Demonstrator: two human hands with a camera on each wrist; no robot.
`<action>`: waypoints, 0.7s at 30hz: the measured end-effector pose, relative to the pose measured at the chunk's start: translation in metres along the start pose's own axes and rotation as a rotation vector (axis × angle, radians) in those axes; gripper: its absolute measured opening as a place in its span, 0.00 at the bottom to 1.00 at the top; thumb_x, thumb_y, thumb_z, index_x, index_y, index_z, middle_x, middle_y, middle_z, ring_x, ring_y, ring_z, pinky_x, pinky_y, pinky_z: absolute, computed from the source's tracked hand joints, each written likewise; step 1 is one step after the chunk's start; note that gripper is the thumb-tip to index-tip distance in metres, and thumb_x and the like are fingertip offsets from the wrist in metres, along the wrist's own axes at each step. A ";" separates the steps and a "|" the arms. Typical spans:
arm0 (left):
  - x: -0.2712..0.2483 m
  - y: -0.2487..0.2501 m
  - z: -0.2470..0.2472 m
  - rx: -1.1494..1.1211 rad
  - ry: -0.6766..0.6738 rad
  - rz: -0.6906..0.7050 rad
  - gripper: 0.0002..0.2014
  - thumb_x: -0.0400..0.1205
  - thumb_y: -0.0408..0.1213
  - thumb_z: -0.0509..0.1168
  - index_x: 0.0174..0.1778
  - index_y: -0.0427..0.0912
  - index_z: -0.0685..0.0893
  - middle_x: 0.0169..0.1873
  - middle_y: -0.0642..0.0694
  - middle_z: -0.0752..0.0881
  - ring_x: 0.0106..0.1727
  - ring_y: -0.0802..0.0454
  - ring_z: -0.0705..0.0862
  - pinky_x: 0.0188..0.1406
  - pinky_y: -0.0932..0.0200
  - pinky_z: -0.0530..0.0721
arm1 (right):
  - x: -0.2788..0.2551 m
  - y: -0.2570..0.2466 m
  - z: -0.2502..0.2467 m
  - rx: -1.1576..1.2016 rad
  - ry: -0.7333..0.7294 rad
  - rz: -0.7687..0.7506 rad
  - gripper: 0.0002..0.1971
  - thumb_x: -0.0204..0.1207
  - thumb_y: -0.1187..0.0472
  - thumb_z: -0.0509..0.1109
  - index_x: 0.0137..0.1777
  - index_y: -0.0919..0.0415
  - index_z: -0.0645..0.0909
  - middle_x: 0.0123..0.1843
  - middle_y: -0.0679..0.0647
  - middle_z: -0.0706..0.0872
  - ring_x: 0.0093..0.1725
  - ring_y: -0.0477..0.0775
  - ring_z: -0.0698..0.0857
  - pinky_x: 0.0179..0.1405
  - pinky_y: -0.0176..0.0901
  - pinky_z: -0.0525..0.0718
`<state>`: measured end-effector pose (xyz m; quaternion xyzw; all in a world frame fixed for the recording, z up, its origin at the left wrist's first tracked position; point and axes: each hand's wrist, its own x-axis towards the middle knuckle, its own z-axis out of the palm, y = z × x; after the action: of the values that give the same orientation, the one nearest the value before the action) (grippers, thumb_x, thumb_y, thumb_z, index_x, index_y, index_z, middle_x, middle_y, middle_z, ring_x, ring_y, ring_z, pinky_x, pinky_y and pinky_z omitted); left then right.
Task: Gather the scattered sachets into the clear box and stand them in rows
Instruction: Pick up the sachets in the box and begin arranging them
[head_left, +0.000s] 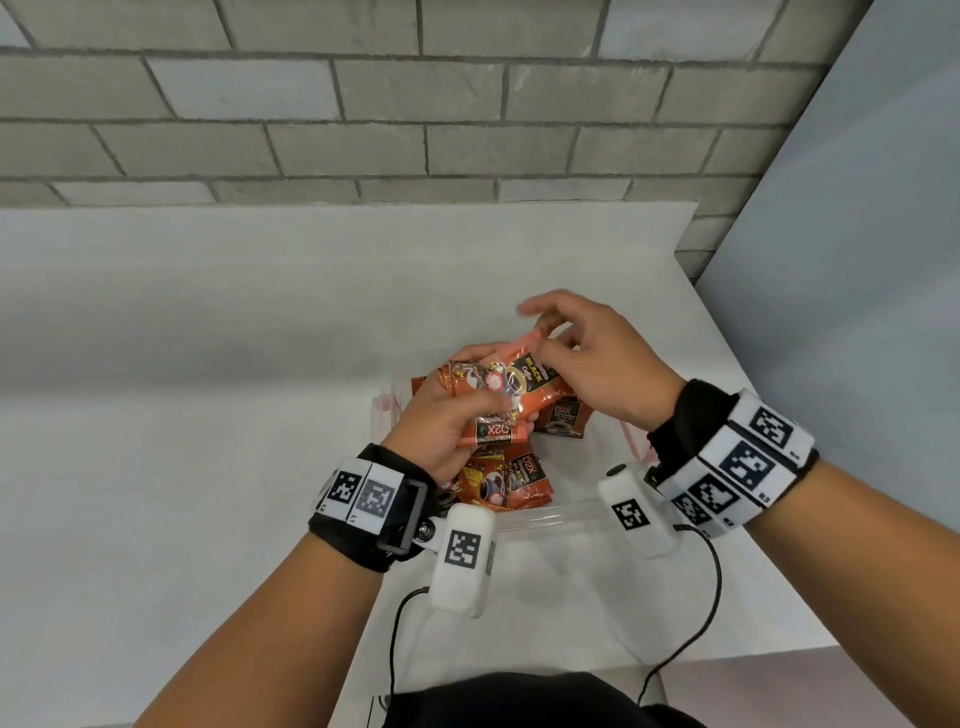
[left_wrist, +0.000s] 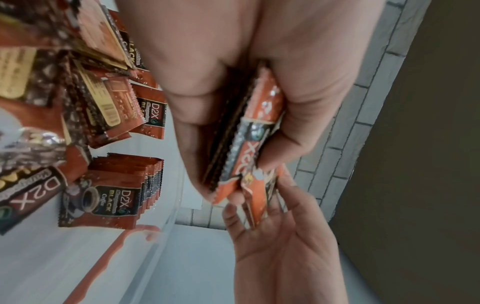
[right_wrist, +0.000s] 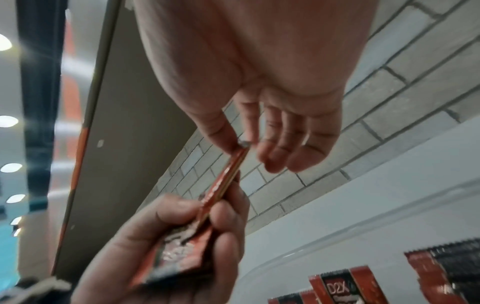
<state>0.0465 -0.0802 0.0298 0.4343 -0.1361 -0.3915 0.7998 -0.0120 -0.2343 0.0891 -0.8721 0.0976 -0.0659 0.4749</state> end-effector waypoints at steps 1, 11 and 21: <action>0.000 0.000 -0.001 -0.001 0.012 0.025 0.24 0.67 0.19 0.66 0.60 0.37 0.81 0.45 0.35 0.88 0.39 0.40 0.88 0.40 0.47 0.89 | 0.001 0.002 -0.001 0.040 0.019 0.037 0.13 0.80 0.62 0.67 0.64 0.51 0.77 0.51 0.46 0.82 0.43 0.45 0.84 0.37 0.33 0.82; 0.003 0.004 -0.015 -0.056 0.243 0.024 0.17 0.74 0.35 0.71 0.58 0.41 0.81 0.41 0.40 0.84 0.37 0.45 0.85 0.36 0.55 0.86 | 0.013 0.011 -0.028 -0.272 -0.189 0.128 0.05 0.75 0.62 0.74 0.44 0.51 0.82 0.38 0.47 0.86 0.36 0.43 0.84 0.37 0.33 0.77; 0.001 0.010 -0.033 -0.116 0.291 -0.030 0.07 0.83 0.34 0.63 0.55 0.42 0.83 0.39 0.41 0.84 0.34 0.46 0.84 0.39 0.53 0.82 | 0.043 0.038 0.006 -0.971 -0.488 0.228 0.07 0.75 0.67 0.70 0.50 0.57 0.85 0.47 0.52 0.85 0.46 0.54 0.83 0.43 0.40 0.79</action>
<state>0.0709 -0.0586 0.0187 0.4415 0.0106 -0.3433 0.8289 0.0270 -0.2593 0.0550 -0.9647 0.0980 0.2423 0.0314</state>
